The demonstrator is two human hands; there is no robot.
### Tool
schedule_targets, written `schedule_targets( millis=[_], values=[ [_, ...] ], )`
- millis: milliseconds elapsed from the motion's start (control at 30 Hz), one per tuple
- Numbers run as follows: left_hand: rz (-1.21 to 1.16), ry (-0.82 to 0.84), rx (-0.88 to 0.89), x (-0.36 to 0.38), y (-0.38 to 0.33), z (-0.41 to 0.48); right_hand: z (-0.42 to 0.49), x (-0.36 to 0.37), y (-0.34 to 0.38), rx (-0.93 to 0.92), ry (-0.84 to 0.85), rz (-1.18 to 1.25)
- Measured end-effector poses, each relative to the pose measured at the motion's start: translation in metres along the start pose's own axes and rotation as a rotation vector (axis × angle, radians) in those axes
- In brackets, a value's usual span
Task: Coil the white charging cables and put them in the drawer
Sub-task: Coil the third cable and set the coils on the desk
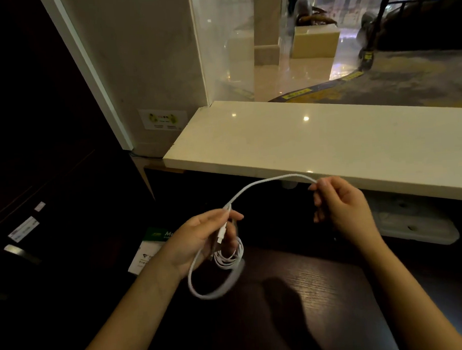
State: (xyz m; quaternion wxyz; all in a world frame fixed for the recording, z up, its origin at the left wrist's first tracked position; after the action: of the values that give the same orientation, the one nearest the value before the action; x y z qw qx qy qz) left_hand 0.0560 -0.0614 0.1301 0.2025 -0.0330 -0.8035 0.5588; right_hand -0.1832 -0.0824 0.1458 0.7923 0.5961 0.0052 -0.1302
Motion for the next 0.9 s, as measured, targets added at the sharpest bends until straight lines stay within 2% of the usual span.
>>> schedule_targets(
  millis=[100,167,200,267,367,500,633,700,767,833,900],
  values=[
    [0.042,-0.027,-0.03,-0.002,0.0,0.002,-0.002,0.015,-0.004,0.103,0.418,-0.226],
    [0.079,-0.02,-0.054,0.006,-0.001,0.002,-0.007,0.025,-0.007,0.18,0.647,-0.2],
    [0.104,-0.008,-0.058,0.01,-0.001,0.002,-0.009,0.028,-0.005,0.202,0.7,-0.142],
    [0.184,0.005,-0.056,0.018,-0.002,0.003,-0.008,0.03,0.007,0.189,0.708,-0.019],
    [0.207,0.036,-0.055,0.025,-0.003,0.007,-0.005,0.036,0.03,0.063,0.7,-0.031],
    [-0.096,0.126,-0.077,0.033,-0.009,0.01,-0.004,0.039,0.039,-0.063,0.732,-0.074],
    [-0.145,-0.139,0.083,0.017,-0.015,0.021,-0.009,0.02,0.023,-0.007,0.798,-0.15],
    [-0.249,-0.158,0.136,0.012,-0.019,0.023,-0.018,0.014,0.009,0.069,0.895,-0.273],
    [-0.391,-0.105,0.124,0.013,-0.024,0.022,-0.028,0.015,-0.003,0.082,0.989,-0.429],
    [-0.456,-0.029,0.058,0.02,-0.025,0.02,-0.025,0.019,-0.005,-0.009,0.894,-0.546],
    [-0.446,0.074,-0.035,0.034,-0.024,0.016,-0.016,0.021,0.013,-0.14,0.588,-0.505]
  ],
)
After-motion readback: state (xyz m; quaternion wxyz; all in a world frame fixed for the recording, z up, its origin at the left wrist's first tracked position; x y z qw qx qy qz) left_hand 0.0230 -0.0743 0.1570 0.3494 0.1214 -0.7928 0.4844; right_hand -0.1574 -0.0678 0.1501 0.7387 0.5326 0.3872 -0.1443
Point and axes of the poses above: each hand's wrist, its own z-axis towards the middle knuckle, its own x-axis out of the palm, y = z × x, the point moved 5 cm from there along z, towards the middle knuckle, and after that the axes turned 5 degrees about -x, right-handed, at the moved point
